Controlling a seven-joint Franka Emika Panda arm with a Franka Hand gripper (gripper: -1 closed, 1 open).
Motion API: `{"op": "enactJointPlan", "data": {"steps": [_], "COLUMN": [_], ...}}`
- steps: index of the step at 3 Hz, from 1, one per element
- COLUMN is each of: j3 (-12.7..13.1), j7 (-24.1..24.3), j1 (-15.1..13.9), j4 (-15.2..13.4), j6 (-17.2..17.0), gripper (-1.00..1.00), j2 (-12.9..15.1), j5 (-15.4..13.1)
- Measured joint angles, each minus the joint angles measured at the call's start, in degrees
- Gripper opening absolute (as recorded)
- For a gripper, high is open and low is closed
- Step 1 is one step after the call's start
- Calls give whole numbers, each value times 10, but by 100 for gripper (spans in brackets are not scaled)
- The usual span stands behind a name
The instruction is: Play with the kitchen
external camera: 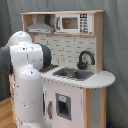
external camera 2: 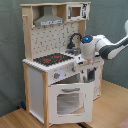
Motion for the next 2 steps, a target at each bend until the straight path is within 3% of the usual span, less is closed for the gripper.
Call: {"op": "enactJointPlan", "data": {"steps": [2], "j3": [-33], "j7": [-51], "j1": [0], "j4": [-16], "j6": [119], "gripper": [100], "j2": [-36], "j5": [0]}}
